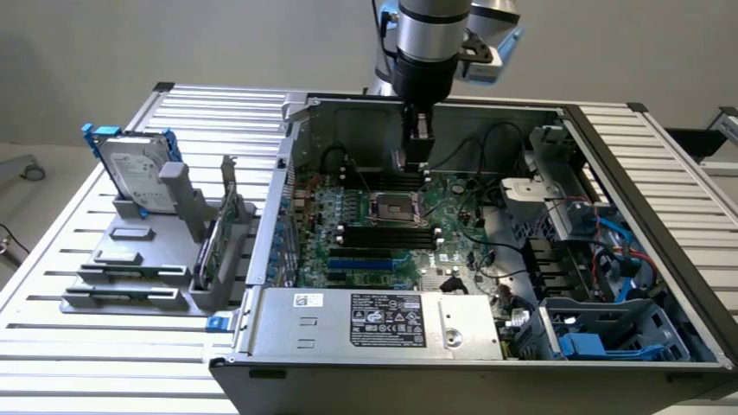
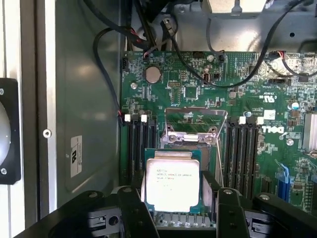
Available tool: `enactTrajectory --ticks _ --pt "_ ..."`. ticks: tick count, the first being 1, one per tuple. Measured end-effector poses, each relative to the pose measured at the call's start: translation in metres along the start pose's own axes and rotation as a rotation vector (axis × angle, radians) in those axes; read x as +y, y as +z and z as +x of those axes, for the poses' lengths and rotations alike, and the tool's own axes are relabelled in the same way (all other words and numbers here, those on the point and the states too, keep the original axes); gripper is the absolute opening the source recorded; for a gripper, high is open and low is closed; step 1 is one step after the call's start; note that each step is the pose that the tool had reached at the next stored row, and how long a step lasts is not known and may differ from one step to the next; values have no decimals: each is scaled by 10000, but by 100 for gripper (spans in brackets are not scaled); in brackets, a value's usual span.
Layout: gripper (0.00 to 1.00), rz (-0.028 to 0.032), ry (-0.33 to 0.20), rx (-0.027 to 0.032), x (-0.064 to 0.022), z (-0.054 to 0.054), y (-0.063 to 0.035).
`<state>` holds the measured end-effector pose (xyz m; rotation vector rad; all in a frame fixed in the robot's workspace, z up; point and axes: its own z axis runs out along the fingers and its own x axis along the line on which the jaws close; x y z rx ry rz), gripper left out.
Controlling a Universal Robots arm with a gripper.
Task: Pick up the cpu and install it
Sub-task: 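Place the cpu into insertion slot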
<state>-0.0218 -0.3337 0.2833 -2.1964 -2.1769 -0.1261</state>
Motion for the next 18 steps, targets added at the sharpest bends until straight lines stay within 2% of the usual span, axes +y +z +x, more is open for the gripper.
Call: enactTrajectory --ticks 5,11,13,18 --pt "54 -26 602 -13 -10 -1 6" --pt "54 -31 646 -15 -119 -65 31" --pt "54 -31 650 -13 -139 -111 56" --pt "54 -30 652 -16 -150 -142 142"
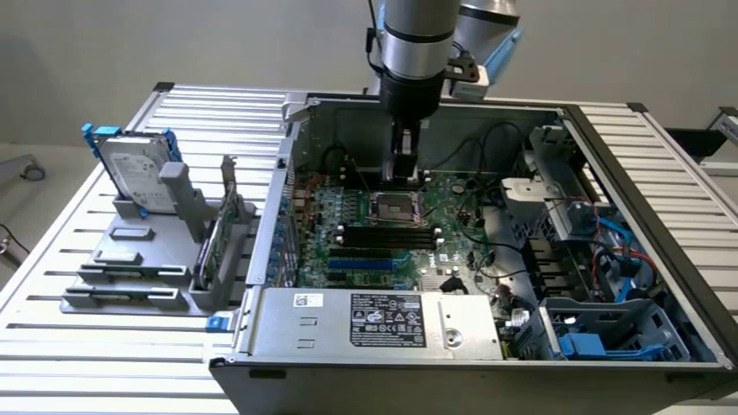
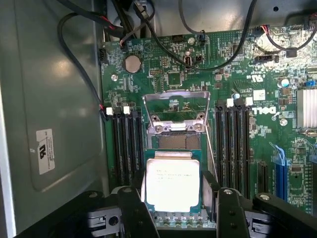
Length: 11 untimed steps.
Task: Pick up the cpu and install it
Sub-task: 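Place the cpu into insertion slot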
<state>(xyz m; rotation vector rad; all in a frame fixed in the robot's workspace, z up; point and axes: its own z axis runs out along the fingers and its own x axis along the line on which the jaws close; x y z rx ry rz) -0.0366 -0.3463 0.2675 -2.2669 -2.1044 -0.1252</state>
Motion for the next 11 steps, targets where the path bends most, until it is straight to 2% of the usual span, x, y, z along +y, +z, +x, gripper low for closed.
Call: enactTrajectory --ticks 11 --pt "54 16 -169 3 -4 -34 198"
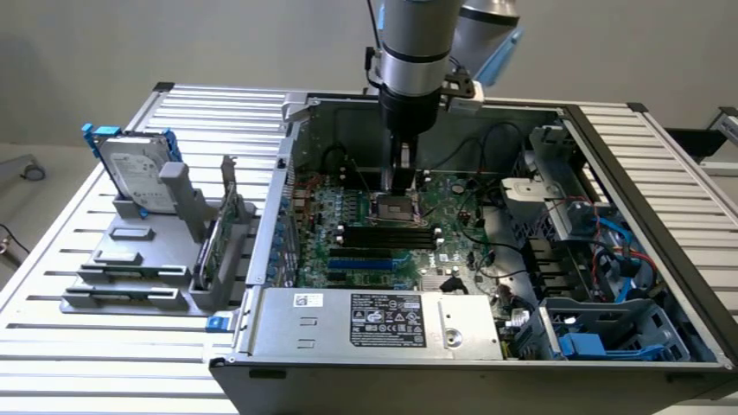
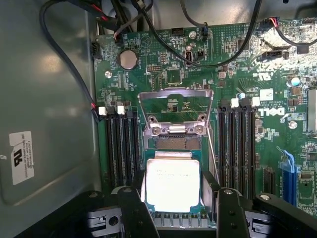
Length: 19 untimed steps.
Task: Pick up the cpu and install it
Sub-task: 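Place the cpu into insertion slot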
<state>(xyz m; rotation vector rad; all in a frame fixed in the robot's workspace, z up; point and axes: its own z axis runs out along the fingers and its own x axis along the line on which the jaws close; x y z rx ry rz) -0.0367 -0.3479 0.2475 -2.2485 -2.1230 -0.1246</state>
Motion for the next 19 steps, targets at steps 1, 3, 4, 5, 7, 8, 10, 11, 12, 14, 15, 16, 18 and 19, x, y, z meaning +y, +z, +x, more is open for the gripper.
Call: enactTrajectory --ticks 1,3,4,5,7,8,10,11,12,14,15,16,18,19 --pt "54 5 -55 1 0 -3 18" --pt "54 15 -168 4 -1 -11 55" --pt "54 19 -215 5 -1 -15 73" --pt "54 23 -257 6 -1 -18 91" --pt "54 28 -320 8 -2 -26 126" --pt "54 31 -349 8 -2 -30 144" --pt "54 36 -399 9 -3 -38 179" --pt "54 38 -424 11 -3 -42 198" --pt "54 40 -446 10 -3 -47 216" --pt "54 44 -486 11 -3 -61 251" --pt "54 45 -502 12 -3 -71 268" --pt "54 47 -517 12 -3 -83 285" --pt "54 48 -529 12 -2 -104 307" --pt "54 48 -529 13 -2 -111 308"
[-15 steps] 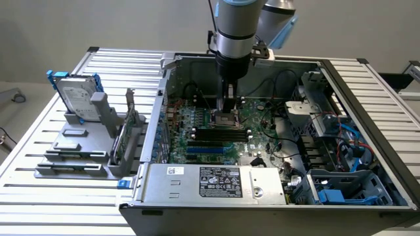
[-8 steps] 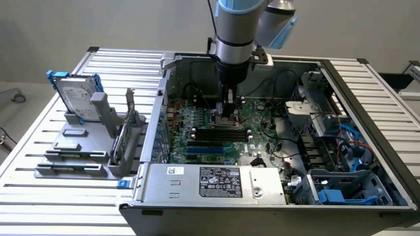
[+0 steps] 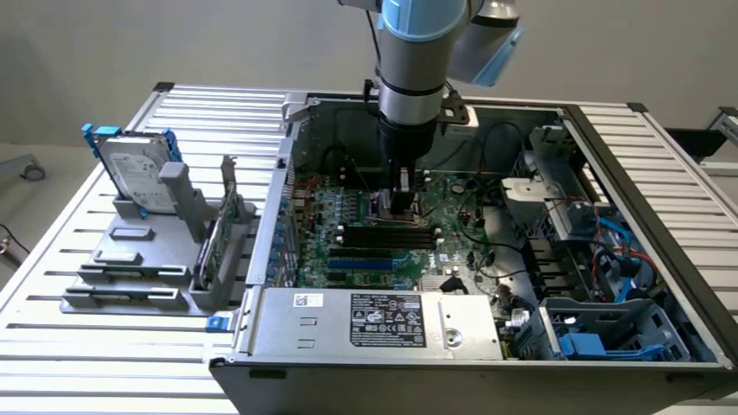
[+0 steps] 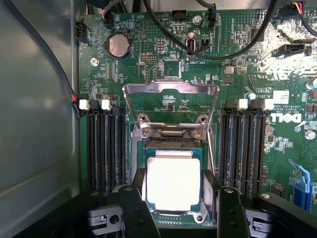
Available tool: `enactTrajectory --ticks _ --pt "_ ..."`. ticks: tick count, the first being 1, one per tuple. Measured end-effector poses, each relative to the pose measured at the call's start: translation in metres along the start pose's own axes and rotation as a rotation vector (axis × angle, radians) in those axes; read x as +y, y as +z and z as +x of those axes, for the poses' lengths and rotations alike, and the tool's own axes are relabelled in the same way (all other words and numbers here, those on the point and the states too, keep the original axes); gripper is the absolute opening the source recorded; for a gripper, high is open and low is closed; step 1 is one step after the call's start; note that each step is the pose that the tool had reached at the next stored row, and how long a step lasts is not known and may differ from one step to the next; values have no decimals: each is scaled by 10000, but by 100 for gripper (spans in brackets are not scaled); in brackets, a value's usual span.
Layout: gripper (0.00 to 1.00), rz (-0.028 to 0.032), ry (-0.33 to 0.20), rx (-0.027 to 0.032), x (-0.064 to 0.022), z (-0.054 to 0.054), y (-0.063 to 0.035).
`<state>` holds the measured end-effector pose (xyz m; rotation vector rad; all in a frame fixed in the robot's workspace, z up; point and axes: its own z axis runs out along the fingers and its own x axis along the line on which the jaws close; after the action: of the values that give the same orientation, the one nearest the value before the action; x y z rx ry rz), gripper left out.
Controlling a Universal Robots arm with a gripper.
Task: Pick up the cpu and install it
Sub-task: 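Place the cpu into insertion slot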
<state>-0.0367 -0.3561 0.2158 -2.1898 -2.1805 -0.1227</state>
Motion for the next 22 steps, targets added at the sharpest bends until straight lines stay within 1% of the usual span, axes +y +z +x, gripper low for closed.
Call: enactTrajectory --ticks 6,12,17,22 --pt "54 0 1 -2 0 -3 9" --pt "54 2 0 -44 -1 -6 36" --pt "54 -1 0 -41 -1 -7 53" --pt "54 0 0 -56 -2 -10 80"
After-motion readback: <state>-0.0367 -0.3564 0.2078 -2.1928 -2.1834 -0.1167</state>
